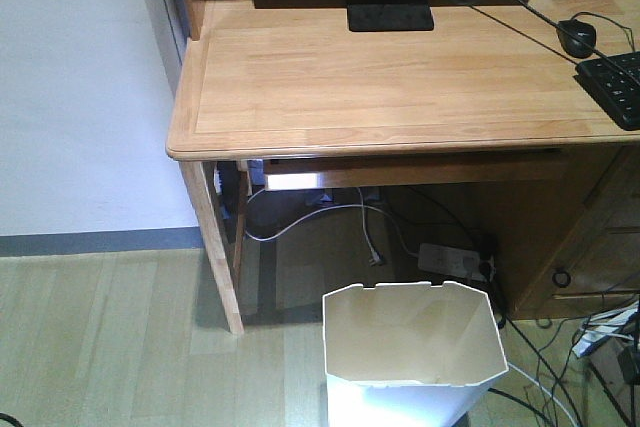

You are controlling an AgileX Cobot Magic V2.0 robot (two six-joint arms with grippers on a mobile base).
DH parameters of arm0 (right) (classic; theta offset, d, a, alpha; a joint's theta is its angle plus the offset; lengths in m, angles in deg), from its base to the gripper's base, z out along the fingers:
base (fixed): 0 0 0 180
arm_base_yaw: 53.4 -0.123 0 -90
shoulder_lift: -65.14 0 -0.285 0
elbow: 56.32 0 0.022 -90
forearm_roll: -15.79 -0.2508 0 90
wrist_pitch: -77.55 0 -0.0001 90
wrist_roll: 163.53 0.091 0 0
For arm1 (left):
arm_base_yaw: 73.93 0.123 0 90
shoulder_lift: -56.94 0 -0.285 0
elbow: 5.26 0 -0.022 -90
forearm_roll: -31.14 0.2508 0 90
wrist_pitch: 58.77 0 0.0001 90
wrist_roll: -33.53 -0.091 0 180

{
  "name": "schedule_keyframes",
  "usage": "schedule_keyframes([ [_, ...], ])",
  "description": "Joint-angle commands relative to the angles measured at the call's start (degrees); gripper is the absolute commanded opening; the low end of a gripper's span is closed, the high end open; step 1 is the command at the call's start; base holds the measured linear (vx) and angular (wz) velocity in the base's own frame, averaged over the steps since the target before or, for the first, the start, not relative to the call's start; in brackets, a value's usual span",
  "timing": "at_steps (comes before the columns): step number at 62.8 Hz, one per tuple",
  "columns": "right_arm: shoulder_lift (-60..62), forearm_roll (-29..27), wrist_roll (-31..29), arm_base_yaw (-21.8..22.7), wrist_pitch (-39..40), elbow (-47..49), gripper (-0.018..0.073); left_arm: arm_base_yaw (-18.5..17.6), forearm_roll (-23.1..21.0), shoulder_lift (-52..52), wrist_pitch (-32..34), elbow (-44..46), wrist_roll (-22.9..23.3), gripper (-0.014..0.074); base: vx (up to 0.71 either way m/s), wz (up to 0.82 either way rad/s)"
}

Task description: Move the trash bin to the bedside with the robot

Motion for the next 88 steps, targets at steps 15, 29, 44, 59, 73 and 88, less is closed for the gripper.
schedule_keyframes([
  [15,0.69,1.33,-2.17,0.01,3.29,-0.11,-0.0008,-0.35,-0.54,0.44,4.23,-0.67,0.79,-0.0006,0.0,0.0],
  [29,0.69,-0.88,-0.36,0.01,15.08,0.77,-0.0008,-0.35,-0.54,0.44,4.23,-0.67,0.79,-0.0006,0.0,0.0],
  [44,-6.8,-0.09,0.77,0.01,13.8,12.11,-0.0008,-0.35,-0.54,0.44,4.23,-0.67,0.79,-0.0006,0.0,0.0],
  [59,-21.79,-0.69,1.28,0.01,6.36,21.63,-0.0008,-0.35,-0.54,0.44,4.23,-0.67,0.79,-0.0006,0.0,0.0],
  [73,-28.1,-0.63,1.27,0.01,6.6,22.05,-0.0008,-0.35,-0.54,0.44,4.23,-0.67,0.79,-0.0006,0.0,0.0],
  [88,-29.04,-0.42,1.22,0.01,5.78,22.05,-0.0001,-0.35,-0.54,0.44,4.23,-0.67,0.79,-0.0006,0.0,0.0],
])
